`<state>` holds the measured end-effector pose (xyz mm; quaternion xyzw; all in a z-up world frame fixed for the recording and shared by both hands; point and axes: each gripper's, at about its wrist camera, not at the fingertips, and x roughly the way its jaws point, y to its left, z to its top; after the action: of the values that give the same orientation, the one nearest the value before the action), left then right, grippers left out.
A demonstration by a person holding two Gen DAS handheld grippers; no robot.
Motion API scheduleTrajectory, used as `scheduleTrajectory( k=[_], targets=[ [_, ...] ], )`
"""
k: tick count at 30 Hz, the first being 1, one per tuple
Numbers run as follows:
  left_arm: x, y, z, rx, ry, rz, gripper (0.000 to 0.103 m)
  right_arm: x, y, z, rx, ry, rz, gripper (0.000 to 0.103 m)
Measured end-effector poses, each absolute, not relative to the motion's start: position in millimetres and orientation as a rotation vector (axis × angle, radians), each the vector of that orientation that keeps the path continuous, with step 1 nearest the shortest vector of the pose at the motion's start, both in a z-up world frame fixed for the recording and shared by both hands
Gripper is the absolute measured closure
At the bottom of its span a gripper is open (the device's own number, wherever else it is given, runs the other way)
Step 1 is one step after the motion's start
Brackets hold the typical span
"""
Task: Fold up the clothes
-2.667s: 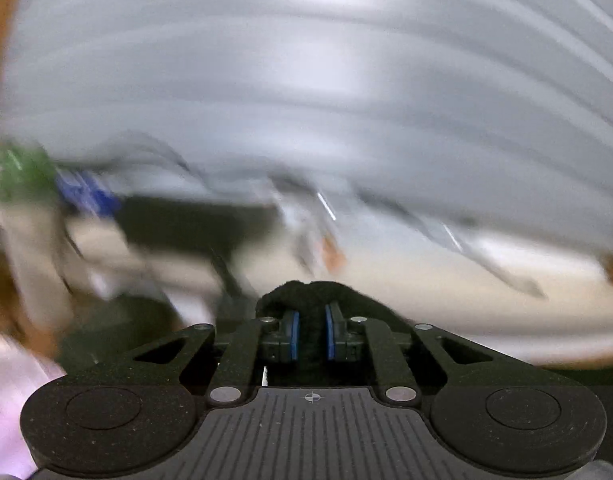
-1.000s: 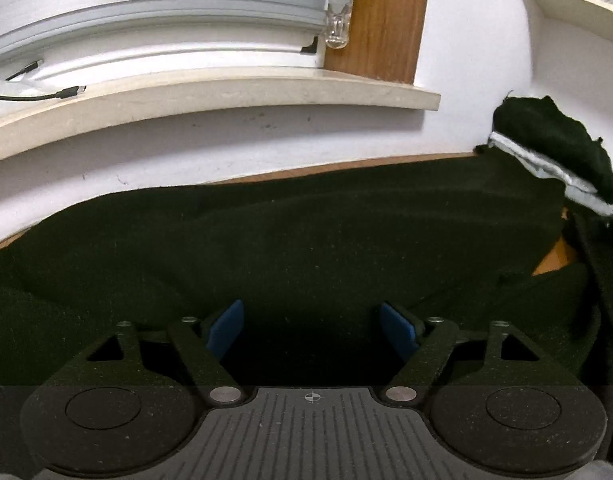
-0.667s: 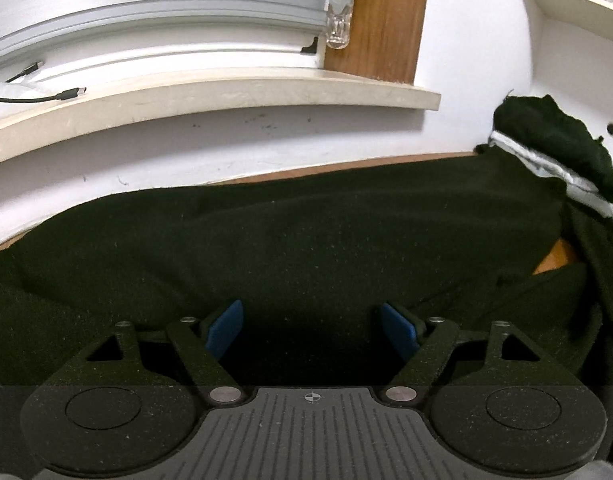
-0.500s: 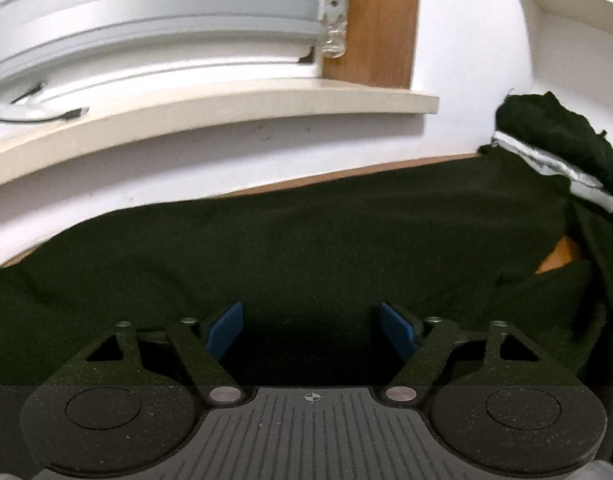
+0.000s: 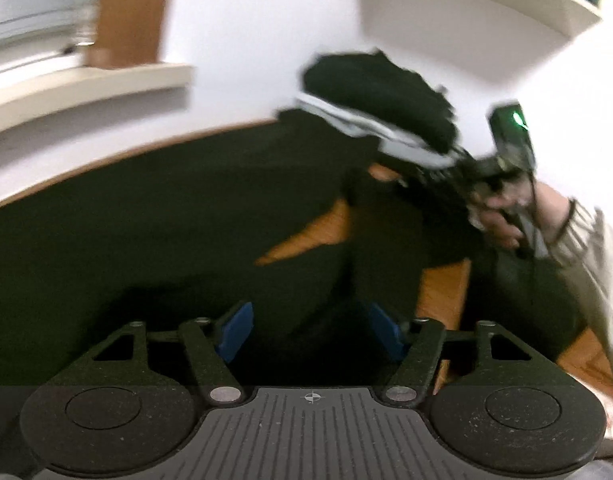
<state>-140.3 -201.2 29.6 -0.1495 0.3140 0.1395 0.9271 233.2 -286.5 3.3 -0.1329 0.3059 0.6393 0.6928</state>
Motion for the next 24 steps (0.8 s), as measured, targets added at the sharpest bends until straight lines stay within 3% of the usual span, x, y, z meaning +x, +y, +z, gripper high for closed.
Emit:
scheduleTrajectory(
  k=[3,4,5,6,8,15,19,21,23,24],
  targets=[
    [-121,-212,24,-0.262,0.684,0.247,0.055,226,-289,15,-0.292,0.614,1.419,0.096],
    [-115,-215,22,-0.245,0.697,0.239,0.062,223,-290,20,-0.284,0.588,1.418,0.097],
    [-111,-217,21,-0.225,0.701,0.242,0.079,221,-290,26,-0.276,0.562,1.418,0.097],
    [-107,-218,21,-0.205,0.702,0.247,0.088,218,-290,33,-0.267,0.526,1.421,0.097],
    [-101,-219,25,-0.164,0.697,0.261,0.095,211,-288,49,-0.256,0.443,1.41,0.097],
    [-118,-218,111,-0.095,0.526,0.314,0.095,201,-306,120,-0.077,0.17,1.378,0.097],
    [-120,-237,109,-0.129,0.572,0.221,0.092,202,-345,120,-0.064,0.184,1.352,0.096],
    [-119,-246,96,-0.141,0.599,0.178,0.087,210,-364,98,-0.108,0.266,1.312,0.082],
    [-119,-247,86,-0.156,0.616,0.177,0.073,222,-377,75,-0.133,0.34,1.247,0.066],
    [-118,-246,83,-0.159,0.621,0.19,0.07,225,-379,69,-0.142,0.359,1.228,0.065]
  ],
)
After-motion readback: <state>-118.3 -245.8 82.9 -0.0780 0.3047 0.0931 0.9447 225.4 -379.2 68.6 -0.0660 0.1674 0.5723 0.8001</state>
